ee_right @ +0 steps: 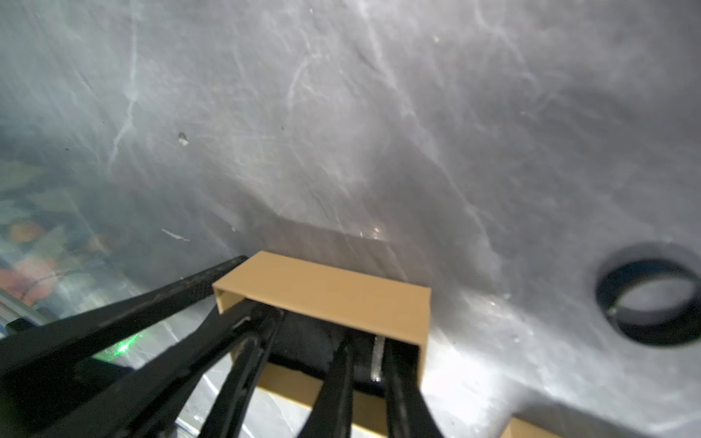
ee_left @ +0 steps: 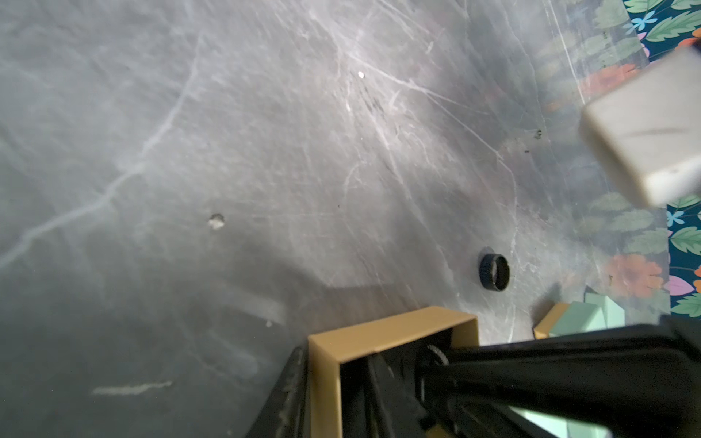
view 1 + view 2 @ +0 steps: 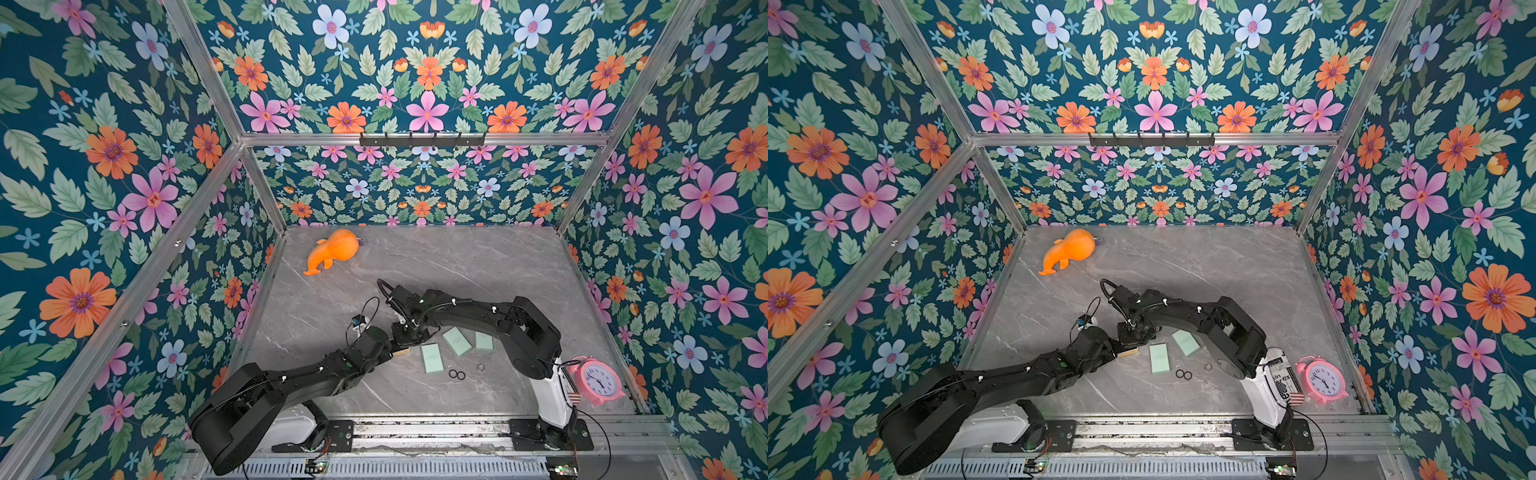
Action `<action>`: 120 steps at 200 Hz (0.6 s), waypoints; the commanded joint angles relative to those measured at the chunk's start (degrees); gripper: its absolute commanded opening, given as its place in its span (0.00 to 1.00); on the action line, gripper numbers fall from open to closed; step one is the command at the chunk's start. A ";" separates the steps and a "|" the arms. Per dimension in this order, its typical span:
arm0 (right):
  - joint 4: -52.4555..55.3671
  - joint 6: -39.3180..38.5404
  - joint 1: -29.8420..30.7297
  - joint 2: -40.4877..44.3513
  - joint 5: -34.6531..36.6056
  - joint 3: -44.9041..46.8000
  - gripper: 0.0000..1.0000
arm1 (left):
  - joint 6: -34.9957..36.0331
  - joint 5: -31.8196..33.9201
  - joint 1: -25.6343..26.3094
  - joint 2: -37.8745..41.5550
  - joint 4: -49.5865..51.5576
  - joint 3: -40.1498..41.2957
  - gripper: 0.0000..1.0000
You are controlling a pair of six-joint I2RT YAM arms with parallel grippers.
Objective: Take the rings out of the lift-off lid box
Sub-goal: Take out the ring from the jewelry box.
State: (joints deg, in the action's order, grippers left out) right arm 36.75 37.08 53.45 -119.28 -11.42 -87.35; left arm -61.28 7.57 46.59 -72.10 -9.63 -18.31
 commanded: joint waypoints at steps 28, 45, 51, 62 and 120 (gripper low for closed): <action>1.13 0.58 0.06 1.96 0.79 -0.11 0.09 | -0.16 -1.93 0.40 -1.89 6.03 0.96 0.29; 0.80 0.54 0.07 2.31 0.42 0.19 0.06 | -0.16 -2.04 0.43 -2.34 5.60 1.25 0.29; 0.63 0.54 0.07 2.46 0.38 0.36 0.06 | -0.16 -2.04 0.49 -2.48 5.59 1.30 0.30; -0.05 0.54 0.02 2.56 -0.16 0.70 0.06 | -0.09 -1.97 0.52 -2.61 5.59 1.34 0.30; -5.96 1.71 -0.72 4.62 -4.02 4.72 0.05 | 0.19 -1.87 0.78 -3.23 5.50 1.73 0.29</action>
State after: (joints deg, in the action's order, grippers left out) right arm 35.11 37.36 53.17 -116.16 -12.34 -84.36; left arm -61.25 7.90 47.22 -74.39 -14.31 -17.47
